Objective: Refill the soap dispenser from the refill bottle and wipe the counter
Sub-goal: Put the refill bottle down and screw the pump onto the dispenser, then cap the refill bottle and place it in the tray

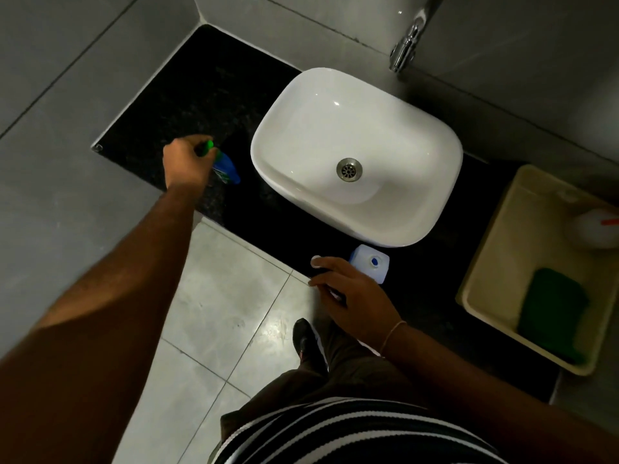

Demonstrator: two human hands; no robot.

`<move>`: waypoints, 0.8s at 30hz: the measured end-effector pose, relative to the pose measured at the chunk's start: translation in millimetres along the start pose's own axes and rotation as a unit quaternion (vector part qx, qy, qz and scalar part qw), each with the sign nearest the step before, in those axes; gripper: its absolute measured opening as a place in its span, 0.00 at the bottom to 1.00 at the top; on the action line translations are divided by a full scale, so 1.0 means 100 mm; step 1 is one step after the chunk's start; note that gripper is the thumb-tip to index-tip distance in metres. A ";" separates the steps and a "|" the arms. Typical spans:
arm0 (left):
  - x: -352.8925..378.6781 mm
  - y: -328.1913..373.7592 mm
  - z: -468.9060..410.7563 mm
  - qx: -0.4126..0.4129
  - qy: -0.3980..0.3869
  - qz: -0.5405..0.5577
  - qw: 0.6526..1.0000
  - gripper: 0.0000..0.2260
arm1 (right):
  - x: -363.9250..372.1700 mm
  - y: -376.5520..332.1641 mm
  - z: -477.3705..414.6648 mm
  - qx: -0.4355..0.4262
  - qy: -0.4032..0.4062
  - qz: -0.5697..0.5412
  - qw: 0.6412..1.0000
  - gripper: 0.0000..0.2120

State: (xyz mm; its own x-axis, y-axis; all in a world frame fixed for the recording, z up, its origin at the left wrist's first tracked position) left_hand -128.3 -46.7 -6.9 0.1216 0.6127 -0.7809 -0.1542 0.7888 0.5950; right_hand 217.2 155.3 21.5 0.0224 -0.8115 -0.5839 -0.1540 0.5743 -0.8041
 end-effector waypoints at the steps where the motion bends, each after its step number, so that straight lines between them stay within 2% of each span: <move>1: 0.00 -0.01 0.00 0.003 0.000 0.001 1.000 0.15 | -0.04 -0.01 -0.02 -0.010 0.008 0.004 1.000 0.10; 4: 0.01 -0.01 0.02 0.008 -0.002 -0.005 1.000 0.19 | -0.17 0.01 -0.06 -0.050 0.059 0.037 0.996 0.09; 6: 0.00 -0.01 0.07 -0.011 -0.006 -0.006 1.000 0.30 | -0.22 0.04 -0.04 -0.065 0.097 0.052 0.992 0.10; 8: 0.02 -0.05 0.22 -0.059 -0.005 -0.001 0.998 0.43 | -0.25 0.09 0.02 -0.067 0.120 0.067 0.988 0.12; 9: 0.04 -0.09 0.36 -0.088 0.008 0.008 0.996 0.46 | -0.26 0.13 0.06 -0.060 0.127 0.077 0.987 0.14; 10: 0.10 -0.14 0.55 -0.115 0.023 0.026 0.993 0.47 | -0.27 0.18 0.11 -0.046 0.134 0.088 0.986 0.16; 12: 0.30 -0.26 1.02 -0.135 0.031 0.070 0.988 0.41 | -0.31 0.29 0.23 -0.004 0.156 0.101 0.983 0.21; 16: 0.87 -0.50 1.95 -0.057 -0.061 0.041 0.996 0.28 | -0.34 0.51 0.51 0.083 0.203 0.089 0.972 0.35; 19: 1.17 -0.50 2.20 -0.011 -0.169 -0.021 0.985 0.33 | -0.24 0.73 0.68 0.147 0.200 0.011 0.969 0.45; 21: 1.28 -0.43 2.20 0.030 -0.206 -0.101 0.973 0.38 | -0.14 0.88 0.72 0.192 0.177 -0.050 0.964 0.49; 24: 1.39 -0.27 2.12 0.077 -0.221 -0.176 0.956 0.38 | -0.03 1.05 0.70 0.203 0.143 -0.077 0.966 0.47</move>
State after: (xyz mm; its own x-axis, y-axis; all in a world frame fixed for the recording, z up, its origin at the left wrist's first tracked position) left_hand 101.0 27.4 -91.2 0.5465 0.2426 -0.8015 0.1136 0.9268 0.3580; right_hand 270.2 225.1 -68.9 -0.2679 -0.8538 -0.4463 0.2304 0.3930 -0.8902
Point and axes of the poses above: each hand's wrist, its own z-axis away from the middle knuckle, its own x-axis out of the palm, y = z × x, the point moved 1 cm from there along -z, towards the middle knuckle, and after that the axes turned 13 degrees about -x, right-handed, at the moved point
